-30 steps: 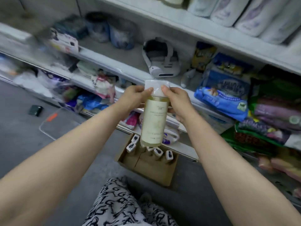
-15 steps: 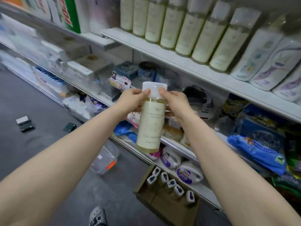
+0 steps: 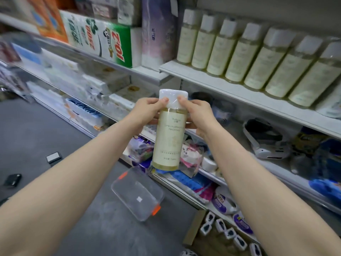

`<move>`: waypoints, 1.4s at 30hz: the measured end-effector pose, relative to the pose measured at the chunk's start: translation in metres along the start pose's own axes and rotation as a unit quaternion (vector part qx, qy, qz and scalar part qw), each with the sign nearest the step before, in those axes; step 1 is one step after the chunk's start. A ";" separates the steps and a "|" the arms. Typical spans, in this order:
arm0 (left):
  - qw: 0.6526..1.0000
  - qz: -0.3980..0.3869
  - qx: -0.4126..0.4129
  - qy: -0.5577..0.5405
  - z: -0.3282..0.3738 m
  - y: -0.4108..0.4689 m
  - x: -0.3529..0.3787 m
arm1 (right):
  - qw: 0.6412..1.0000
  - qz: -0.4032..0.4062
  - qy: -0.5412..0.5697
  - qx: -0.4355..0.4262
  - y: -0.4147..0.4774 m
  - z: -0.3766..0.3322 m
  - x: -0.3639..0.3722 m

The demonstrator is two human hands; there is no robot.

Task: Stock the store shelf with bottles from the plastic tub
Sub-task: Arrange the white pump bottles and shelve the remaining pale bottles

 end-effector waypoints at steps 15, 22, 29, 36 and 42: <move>0.999 -0.005 0.042 -0.026 0.029 0.111 -0.077 | 0.999 0.017 0.007 -0.026 0.138 -0.042 0.017; 0.997 -0.018 0.059 -0.035 0.045 0.175 -0.102 | 0.998 0.026 -0.009 -0.049 0.202 -0.065 0.013; 0.994 -0.061 0.087 -0.017 0.074 0.231 -0.112 | 0.994 0.071 -0.008 -0.084 0.238 -0.100 -0.005; 0.985 -0.111 0.134 -0.002 0.116 0.287 -0.118 | 0.982 0.161 -0.007 -0.102 0.260 -0.141 -0.021; 0.970 -0.152 0.188 -0.006 0.144 0.318 -0.125 | 0.962 0.235 -0.010 -0.141 0.273 -0.169 -0.025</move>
Point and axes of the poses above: each hand's wrist, its own y-axis towards the middle knuckle, its own x-axis out of the palm, z = x × y, the point moved 7 cm from there along y, towards the middle knuckle, and after that the axes turned 10 degrees about -z, right-handed, at the moved point
